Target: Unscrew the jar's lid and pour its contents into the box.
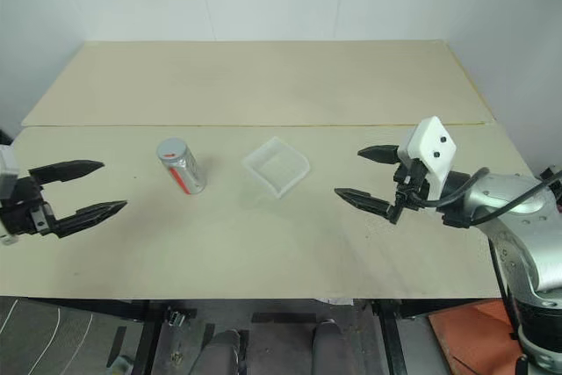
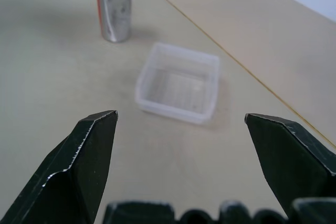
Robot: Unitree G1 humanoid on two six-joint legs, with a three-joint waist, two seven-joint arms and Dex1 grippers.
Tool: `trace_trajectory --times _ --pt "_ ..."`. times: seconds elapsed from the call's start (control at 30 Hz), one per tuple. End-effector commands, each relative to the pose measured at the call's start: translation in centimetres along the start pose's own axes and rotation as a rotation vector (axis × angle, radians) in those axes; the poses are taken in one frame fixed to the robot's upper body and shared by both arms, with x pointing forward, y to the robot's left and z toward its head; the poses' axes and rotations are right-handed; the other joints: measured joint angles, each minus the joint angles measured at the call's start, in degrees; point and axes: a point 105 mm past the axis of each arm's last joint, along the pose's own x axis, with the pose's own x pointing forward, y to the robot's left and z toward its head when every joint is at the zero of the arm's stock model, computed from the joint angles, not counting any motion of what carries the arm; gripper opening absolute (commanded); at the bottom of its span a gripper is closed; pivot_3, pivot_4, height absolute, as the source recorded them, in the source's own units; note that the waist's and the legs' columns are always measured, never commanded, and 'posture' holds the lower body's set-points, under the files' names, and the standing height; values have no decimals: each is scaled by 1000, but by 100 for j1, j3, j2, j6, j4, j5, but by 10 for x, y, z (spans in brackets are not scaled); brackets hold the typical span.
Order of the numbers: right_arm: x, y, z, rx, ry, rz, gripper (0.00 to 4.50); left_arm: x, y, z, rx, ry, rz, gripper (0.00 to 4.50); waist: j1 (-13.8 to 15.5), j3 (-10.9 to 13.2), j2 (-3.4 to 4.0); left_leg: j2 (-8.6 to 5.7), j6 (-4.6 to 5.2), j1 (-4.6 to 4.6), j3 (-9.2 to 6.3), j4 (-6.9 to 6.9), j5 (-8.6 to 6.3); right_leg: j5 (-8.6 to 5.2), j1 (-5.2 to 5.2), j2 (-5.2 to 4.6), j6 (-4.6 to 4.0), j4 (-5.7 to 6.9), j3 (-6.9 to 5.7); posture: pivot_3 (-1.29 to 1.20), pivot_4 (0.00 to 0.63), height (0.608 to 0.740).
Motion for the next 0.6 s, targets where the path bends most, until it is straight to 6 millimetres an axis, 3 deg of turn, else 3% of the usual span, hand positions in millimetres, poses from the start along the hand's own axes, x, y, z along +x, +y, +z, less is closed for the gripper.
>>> trace_trajectory --times 0.03,0.33,0.5,0.6 --pt "-2 1 12 -58 -44 4 4500 -3 0 13 52 -15 20 4494 9 0 0 0 0 1 1 0 0 0 1 0 0 1 0 0 150 740" --pt "-2 -4 13 -73 -54 18 4500 0 -8 5 -2 -32 59 4494 -19 0 0 1 1 6 2 0 0 -1 -1 1 -2 6 2 0 150 740" --pt "-9 0 13 -90 -36 8 4500 14 -1 -10 -54 -36 164 4494 5 0 0 0 1 9 2 0 0 -1 6 0 -2 4 1 0 150 740" --pt "-8 -3 11 -100 -14 -3 4500 32 -1 -21 -87 -57 216 4494 12 -1 1 0 0 8 2 1 0 0 5 0 -1 4 1 0 150 740"
